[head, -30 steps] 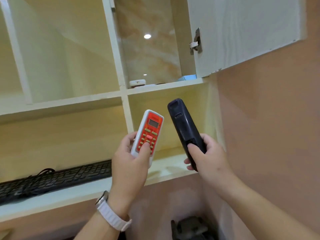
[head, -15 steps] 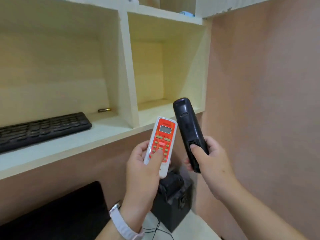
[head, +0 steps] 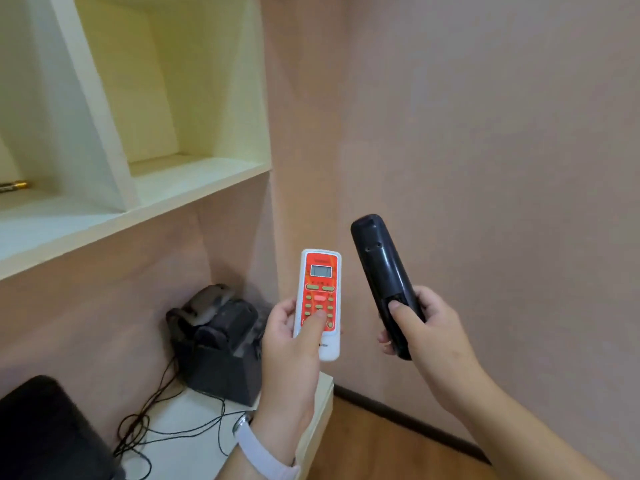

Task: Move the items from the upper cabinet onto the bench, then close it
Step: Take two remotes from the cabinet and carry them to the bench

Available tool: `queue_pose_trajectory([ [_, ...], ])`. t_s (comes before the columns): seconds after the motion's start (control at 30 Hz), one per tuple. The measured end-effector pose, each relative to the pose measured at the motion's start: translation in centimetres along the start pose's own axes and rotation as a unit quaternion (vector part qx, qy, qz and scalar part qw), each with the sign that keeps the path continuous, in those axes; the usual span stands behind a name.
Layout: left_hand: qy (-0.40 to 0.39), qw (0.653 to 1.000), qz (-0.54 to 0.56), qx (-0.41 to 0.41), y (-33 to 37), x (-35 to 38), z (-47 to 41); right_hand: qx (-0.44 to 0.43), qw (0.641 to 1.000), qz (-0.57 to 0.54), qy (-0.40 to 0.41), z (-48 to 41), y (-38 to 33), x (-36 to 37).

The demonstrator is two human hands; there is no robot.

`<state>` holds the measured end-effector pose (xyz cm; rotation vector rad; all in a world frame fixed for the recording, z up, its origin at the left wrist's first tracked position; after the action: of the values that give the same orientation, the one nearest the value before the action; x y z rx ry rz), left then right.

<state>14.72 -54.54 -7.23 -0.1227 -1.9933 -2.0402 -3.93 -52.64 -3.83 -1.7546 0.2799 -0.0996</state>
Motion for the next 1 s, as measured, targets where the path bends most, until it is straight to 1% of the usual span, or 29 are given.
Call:
queue_pose_trajectory([
  [0.17,-0.066,0.997,-0.005,-0.034,-2.4,5.6,4.5,0.015,0.997,-0.002,0.076,3.7,1.0,-7.6],
  [0.3,-0.107,0.993,-0.007,-0.045,-4.1,10.5,9.0,0.03,0.992,-0.01,0.121,8.2,1.4,-14.1],
  [0.4,-0.152,0.987,-0.01,-0.053,-5.5,15.5,13.5,0.035,0.987,-0.008,0.157,12.6,0.8,-20.0],
  [0.5,-0.212,0.975,-0.029,-0.065,-7.1,21.3,19.3,0.041,0.978,-0.002,0.207,18.1,0.2,-26.8],
  [0.63,-0.295,0.951,-0.043,-0.079,-8.9,28.3,27.5,0.049,0.956,0.011,0.288,26.2,0.3,-35.7],
  [0.77,-0.376,0.921,-0.043,-0.094,-10.8,34.4,36.1,0.051,0.931,0.024,0.36,34.7,0.4,-43.2],
  [0.9,-0.452,0.883,-0.056,-0.109,-12.6,39.4,44.5,0.05,0.895,0.021,0.443,43.2,-0.4,-49.1],
  [1.0,-0.505,0.853,-0.073,-0.104,-13.5,42.5,50.1,0.053,0.862,0.025,0.504,48.9,-0.9,-52.5],
])
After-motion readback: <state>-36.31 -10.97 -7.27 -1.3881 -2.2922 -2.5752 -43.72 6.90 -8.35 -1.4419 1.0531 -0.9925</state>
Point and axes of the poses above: each hand's wrist, its own z-axis away from the middle knuckle, its own x-axis out of the palm, y = z × x, the point moved 8 cm from there along -z, towards the middle knuckle, and after that the axes turned 7 degrees about -x, right-handed, at the moved point
